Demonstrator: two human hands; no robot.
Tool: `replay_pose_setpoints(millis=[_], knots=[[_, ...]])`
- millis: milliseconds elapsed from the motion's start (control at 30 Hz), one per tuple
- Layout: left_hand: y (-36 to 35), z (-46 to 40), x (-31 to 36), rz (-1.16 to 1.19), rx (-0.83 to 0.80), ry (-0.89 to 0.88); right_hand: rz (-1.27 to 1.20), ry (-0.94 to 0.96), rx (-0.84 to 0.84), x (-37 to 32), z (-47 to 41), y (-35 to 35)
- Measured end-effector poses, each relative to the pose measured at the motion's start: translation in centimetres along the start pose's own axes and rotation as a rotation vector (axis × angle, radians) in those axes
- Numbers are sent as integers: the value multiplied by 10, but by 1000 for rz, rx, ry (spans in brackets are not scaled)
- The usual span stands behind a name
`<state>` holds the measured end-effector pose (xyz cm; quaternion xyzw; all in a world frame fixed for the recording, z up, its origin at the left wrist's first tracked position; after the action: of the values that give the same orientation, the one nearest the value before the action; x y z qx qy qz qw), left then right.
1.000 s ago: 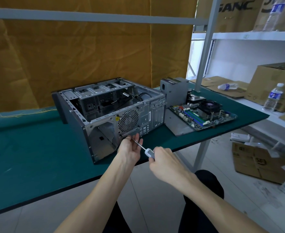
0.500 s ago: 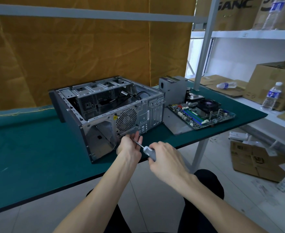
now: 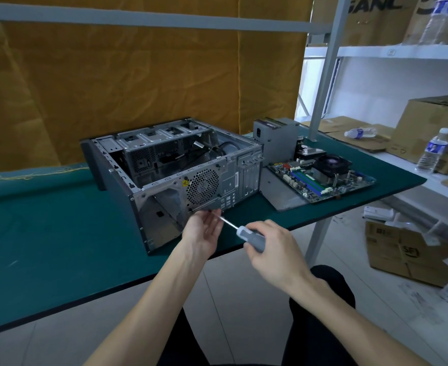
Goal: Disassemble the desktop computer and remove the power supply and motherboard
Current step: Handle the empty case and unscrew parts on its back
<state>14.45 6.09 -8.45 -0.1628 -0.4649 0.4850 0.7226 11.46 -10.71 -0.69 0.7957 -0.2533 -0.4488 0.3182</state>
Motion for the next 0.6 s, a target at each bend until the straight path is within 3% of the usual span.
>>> replay_pose_setpoints(millis=[133,267,333,500,600], knots=[[24,9,26,-410,-12,-111,-227,-204,147,51,-2,17],[32,44,87,-1030,200,-756,-141,-313,219,86,-32,24],[26,49,94,-1160,194,-896,-49,-336,200,94,-56,23],[10,7,83,-1282,-45,-651,296,-419,105,119,-101,29],[6,-8,86,-1271,-98,-625,388,-417,48,137,-119,30]])
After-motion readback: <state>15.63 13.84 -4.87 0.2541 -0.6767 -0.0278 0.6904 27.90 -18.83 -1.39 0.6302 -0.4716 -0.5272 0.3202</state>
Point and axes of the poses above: each hand's wrist, its own z-axis away from the middle knuckle, its own y-axis out of the back of the hand, x = y × z, the point moved 10 cm from there along -z, towards the middle knuckle, and after that the axes turned 1 degree about y, right-handed, at the moved point
